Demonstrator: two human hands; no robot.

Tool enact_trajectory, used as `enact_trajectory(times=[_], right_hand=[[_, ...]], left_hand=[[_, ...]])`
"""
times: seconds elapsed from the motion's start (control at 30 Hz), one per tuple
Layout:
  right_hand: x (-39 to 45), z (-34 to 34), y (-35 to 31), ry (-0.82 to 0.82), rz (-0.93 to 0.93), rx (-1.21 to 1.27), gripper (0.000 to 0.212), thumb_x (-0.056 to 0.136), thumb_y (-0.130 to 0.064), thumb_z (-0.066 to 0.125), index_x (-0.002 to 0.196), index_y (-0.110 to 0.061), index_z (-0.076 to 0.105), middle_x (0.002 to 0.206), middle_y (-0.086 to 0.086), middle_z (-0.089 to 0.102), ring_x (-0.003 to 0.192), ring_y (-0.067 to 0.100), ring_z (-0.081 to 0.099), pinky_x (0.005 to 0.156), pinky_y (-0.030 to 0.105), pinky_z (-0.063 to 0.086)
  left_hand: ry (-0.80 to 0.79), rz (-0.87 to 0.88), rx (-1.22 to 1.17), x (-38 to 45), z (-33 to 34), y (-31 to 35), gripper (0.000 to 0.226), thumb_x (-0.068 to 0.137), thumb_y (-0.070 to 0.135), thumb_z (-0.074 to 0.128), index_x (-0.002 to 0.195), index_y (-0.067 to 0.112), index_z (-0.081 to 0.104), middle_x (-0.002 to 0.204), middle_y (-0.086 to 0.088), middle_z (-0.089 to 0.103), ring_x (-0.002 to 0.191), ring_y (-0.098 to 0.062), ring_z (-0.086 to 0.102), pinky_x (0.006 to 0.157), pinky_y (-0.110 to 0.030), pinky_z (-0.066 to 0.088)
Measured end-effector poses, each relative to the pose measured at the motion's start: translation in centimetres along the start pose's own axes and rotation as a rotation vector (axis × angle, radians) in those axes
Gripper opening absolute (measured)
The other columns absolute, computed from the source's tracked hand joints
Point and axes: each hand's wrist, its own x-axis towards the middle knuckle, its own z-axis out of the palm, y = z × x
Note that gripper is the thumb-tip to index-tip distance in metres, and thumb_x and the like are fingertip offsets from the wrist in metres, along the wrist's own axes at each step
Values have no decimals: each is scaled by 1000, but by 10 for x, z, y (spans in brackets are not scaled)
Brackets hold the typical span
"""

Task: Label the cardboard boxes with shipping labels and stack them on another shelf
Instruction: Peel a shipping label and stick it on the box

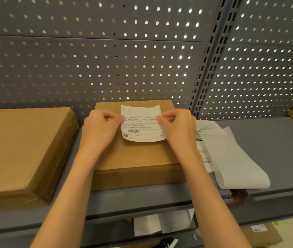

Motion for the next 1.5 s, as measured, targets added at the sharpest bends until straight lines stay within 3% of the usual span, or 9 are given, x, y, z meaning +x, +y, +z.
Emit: enact_trajectory(times=[0.1, 0.2, 0.4, 0.63, 0.83, 1.03, 1.23, 1.4, 1.5], right_hand=[[0, 4, 2, 1, -6, -9, 12, 87, -18, 66, 85, -8, 71, 63, -12, 55, 66, 7, 56, 78, 37, 53], [2, 6, 3, -3, 8, -19, 24, 87, -22, 67, 105, -6, 68, 79, -2, 64, 83, 15, 62, 77, 31, 52], [4, 9, 1, -11, 5, -32, 21, 87, -22, 67, 103, -8, 69, 75, -6, 62, 84, 16, 62, 76, 29, 49], [7, 12, -1, -47, 16, -92, 13, 89, -19, 63, 96, -11, 70, 73, -6, 58, 76, 13, 59, 68, 28, 48], [6, 18, 2, -58, 37, -152, 21, 90, -20, 61, 108, -11, 67, 79, -1, 63, 82, 14, 59, 67, 22, 38], [5, 18, 0, -70, 12, -190, 16, 90, -15, 60, 99, -5, 69, 78, 5, 66, 82, 22, 62, 75, 34, 50], [2, 16, -3, -94, -12, -218, 20, 91, -12, 57, 99, 4, 65, 83, 16, 68, 86, 29, 61, 77, 44, 50], [1, 16, -3, -124, -30, -243, 19, 93, -16, 55, 103, -1, 62, 87, 11, 65, 86, 25, 59, 74, 37, 48], [2, 16, -1, -111, -46, -298, 21, 94, -20, 56, 107, -4, 59, 106, 9, 59, 95, 25, 56, 71, 29, 39]], left_hand=[[-7, -3, 46, 3, 1, 0, 18, 85, 28, 62, 71, 18, 68, 79, -1, 69, 78, -21, 58, 73, -32, 44], [-28, -7, 72, 5, 0, -1, 18, 86, 27, 61, 75, 16, 69, 79, 6, 67, 82, -22, 58, 80, -37, 47], [-18, -16, 156, 6, -2, 0, 21, 87, 27, 59, 75, 13, 70, 81, 1, 69, 86, -25, 59, 86, -41, 47], [-55, -47, 267, 10, 3, -3, 24, 89, 30, 56, 79, 12, 67, 72, 4, 60, 83, -26, 58, 79, -37, 44], [-40, -16, 355, 11, 8, -6, 26, 91, 28, 53, 85, 7, 68, 80, -6, 66, 79, -28, 59, 78, -36, 43], [-25, 14, 425, 12, 11, -8, 25, 90, 25, 52, 84, 6, 66, 81, -8, 68, 67, -21, 53, 70, -31, 38], [-40, 18, 468, 11, 13, -6, 22, 91, 27, 52, 76, 12, 61, 74, -4, 65, 69, -20, 58, 80, -39, 47], [-38, 24, 511, 9, 13, -4, 20, 88, 27, 54, 75, 13, 59, 73, 1, 60, 80, -27, 59, 85, -42, 46], [-59, 20, 526, 9, 14, -3, 21, 86, 30, 56, 68, 20, 53, 67, 9, 52, 85, -28, 59, 87, -43, 47]])
